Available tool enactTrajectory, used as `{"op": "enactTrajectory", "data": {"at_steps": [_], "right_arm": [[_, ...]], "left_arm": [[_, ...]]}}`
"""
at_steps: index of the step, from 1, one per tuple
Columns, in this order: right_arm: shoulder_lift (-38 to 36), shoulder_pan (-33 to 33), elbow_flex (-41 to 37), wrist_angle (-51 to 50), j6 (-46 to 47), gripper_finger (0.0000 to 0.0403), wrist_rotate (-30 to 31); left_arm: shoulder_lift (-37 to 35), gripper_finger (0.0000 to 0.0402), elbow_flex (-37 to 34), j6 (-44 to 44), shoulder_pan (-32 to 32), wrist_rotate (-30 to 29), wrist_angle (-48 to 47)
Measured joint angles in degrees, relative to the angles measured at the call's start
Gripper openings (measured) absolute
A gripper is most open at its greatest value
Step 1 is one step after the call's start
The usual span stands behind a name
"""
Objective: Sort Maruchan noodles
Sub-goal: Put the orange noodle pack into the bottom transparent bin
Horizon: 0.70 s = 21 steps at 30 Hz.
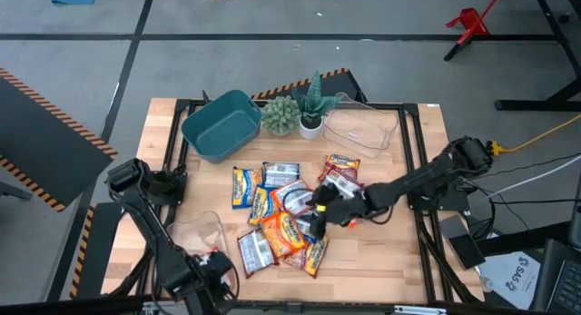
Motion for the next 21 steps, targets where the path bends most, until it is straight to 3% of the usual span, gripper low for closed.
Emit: {"op": "enactTrajectory", "data": {"at_steps": [2, 9, 12, 17, 21], "right_arm": [[0.0, -1.1, -1.4, 1.5, 0.0, 0.0243, -2.7], [0.0, -1.2, -3.0, 1.5, -0.1, 0.0243, -1.8], [0.0, -1.2, -3.0, 2.8, -0.2, 0.0244, -3.5], [1.6, -1.2, -3.0, 9.6, -0.2, 0.0244, -3.5], [4.0, -1.2, -2.9, 13.8, -0.4, 0.0244, -5.2]], "left_arm": [[0.0, 0.0166, 2.3, 1.3, 0.0, -2.5, -1.7], [0.0, 0.0166, 6.8, -0.6, 0.2, -8.3, -9.6], [0.0, 0.0166, 8.5, -1.0, 0.4, -18.3, -9.9], [0.0, 0.0166, 11.2, 5.9, 3.9, -35.3, -9.4], [0.0, 0.0166, 10.0, 18.3, 10.0, -34.3, -2.5]]}}
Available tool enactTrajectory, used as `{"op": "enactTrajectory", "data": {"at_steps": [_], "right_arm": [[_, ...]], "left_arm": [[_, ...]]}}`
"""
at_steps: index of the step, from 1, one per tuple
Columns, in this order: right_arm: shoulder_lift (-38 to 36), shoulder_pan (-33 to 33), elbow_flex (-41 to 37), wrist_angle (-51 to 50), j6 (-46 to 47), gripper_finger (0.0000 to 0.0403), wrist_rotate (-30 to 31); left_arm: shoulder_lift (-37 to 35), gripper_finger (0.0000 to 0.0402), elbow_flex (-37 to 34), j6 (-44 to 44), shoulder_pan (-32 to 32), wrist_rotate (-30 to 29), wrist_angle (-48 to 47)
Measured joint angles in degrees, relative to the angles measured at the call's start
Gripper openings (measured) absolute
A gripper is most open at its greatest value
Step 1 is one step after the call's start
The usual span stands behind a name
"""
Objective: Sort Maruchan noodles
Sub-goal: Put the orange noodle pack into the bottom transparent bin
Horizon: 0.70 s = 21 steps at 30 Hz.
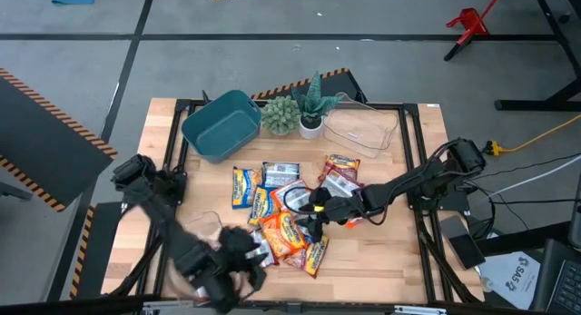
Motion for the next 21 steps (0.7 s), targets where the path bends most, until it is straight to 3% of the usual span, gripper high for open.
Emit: {"op": "enactTrajectory", "data": {"at_steps": [3, 6, 9, 21], "right_arm": [[1.5, 0.0, 0.0, 0.9, -0.1, 0.0244, -1.7], [2.1, 0.0, 0.0, 0.6, -0.1, 0.0244, -2.5], [2.1, 0.0, 0.0, 0.0, -0.1, 0.0244, -3.6], [2.1, 0.0, 0.0, -0.2, -2.3, 0.0244, -4.9]], "left_arm": [[0.0, 0.0166, -2.7, 10.9, 5.1, 5.3, 7.7], [0.0, 0.0166, -5.3, 15.5, 8.3, 8.3, 10.1], [0.0, 0.0166, -8.9, 15.8, 10.3, 11.9, 10.1], [0.0, 0.0166, -22.2, 12.8, 12.1, 16.1, 20.3]]}}
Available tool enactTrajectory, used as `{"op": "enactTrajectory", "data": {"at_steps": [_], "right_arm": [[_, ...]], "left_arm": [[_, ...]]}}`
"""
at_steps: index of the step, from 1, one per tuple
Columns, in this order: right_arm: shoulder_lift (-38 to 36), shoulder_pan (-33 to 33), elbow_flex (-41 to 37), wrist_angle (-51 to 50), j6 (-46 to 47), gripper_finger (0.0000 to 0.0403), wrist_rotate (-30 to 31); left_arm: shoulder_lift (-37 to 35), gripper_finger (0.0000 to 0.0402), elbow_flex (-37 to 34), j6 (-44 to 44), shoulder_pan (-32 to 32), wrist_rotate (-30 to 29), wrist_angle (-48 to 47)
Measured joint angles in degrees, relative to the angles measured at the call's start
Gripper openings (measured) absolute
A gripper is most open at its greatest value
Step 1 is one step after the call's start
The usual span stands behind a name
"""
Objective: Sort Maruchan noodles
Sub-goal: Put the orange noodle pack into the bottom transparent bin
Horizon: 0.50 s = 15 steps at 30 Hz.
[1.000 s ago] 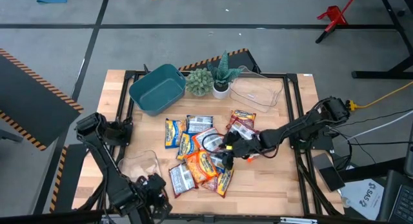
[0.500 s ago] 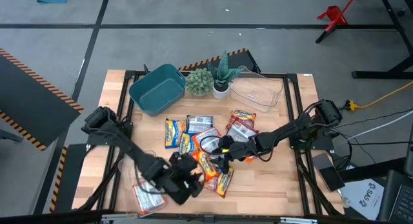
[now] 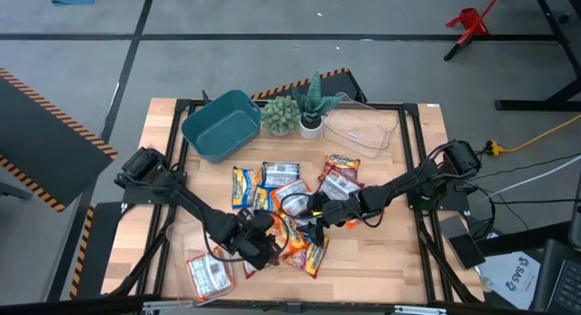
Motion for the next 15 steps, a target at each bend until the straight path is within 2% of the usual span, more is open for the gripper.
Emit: {"op": "enactTrajectory", "data": {"at_steps": [7, 15], "right_arm": [[2.1, 0.0, 0.0, 1.7, -0.6, 0.0255, -0.7], [5.6, 0.0, 0.8, 7.6, -0.2, 0.0331, -1.3]], "left_arm": [[0.0, 0.0166, -4.9, -1.6, 0.2, 2.3, 4.3], [0.0, 0.0166, -6.1, -1.6, 0.5, 2.7, 6.4]]}}
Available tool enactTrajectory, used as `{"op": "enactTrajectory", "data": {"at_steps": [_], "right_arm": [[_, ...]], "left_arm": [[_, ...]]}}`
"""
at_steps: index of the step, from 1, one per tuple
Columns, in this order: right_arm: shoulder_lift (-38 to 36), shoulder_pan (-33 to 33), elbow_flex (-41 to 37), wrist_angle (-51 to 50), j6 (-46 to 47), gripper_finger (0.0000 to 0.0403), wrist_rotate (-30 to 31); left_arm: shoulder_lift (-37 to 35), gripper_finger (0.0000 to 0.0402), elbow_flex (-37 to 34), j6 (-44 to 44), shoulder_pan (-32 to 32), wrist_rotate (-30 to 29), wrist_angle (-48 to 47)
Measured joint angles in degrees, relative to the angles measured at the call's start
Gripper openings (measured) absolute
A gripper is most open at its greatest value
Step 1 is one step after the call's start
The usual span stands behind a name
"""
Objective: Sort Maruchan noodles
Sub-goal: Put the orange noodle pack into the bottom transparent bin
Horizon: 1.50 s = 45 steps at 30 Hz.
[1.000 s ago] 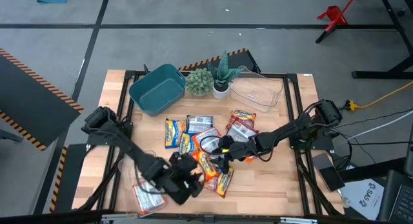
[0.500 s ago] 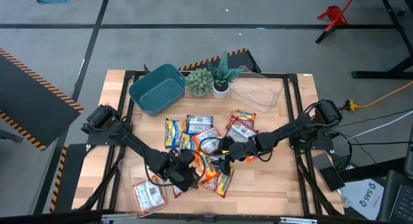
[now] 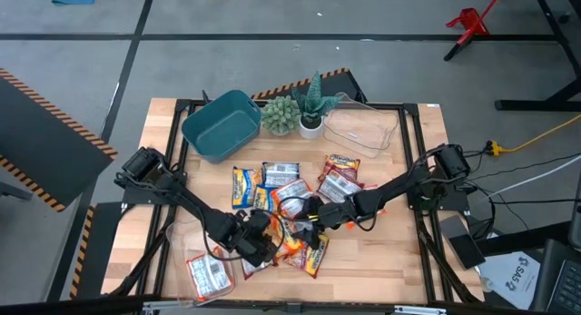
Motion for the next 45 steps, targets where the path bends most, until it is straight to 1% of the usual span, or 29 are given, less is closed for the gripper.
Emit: {"op": "enactTrajectory", "data": {"at_steps": [4, 10, 17, 23, 27, 30, 34, 37, 39, 45], "right_arm": [[0.0, 0.0, 0.8, -0.1, -0.2, 0.0350, 1.9], [0.6, 0.0, 1.3, -1.4, -0.1, 0.0353, 4.4], [3.9, 0.0, 2.7, -0.5, 4.1, 0.0353, 2.7], [4.4, 0.0, 5.2, -1.7, 2.9, 0.0353, 2.2], [4.6, 0.0, 7.5, -5.3, 2.6, 0.0353, 2.7], [5.8, 0.0, 8.8, -8.5, 2.6, 0.0353, 3.4], [8.3, 0.0, 10.8, -8.1, 2.6, 0.0353, 3.1], [9.0, -0.1, 12.1, -9.1, 3.0, 0.0339, 2.2], [9.1, -0.1, 13.2, -11.1, 3.1, 0.0319, 2.0], [9.2, 0.0, 15.5, -17.0, 2.8, 0.0229, 1.5]], "left_arm": [[0.0, 0.0166, 0.0, 0.1, 0.5, 0.0, -0.1], [0.0, 0.0166, 0.0, 1.3, 1.2, 0.0, 0.0], [0.0, 0.0166, 0.0, 1.3, 1.3, 0.0, 0.2], [0.0, 0.0166, 0.0, 1.3, 1.4, -0.1, 0.6], [0.0, 0.0166, 0.0, 1.3, 1.6, -0.5, 0.7], [0.0, 0.0166, 0.0, 1.3, 1.6, -1.3, 1.1], [0.0, 0.0166, -0.1, 1.7, 1.6, -1.9, 1.5], [0.0, 0.0166, -0.1, 1.7, 1.6, -2.2, 2.0], [0.0, 0.0166, -0.1, 1.7, 1.6, -2.2, 2.2], [0.1, 0.0166, 0.3, 1.8, 1.5, -2.2, 2.4]]}}
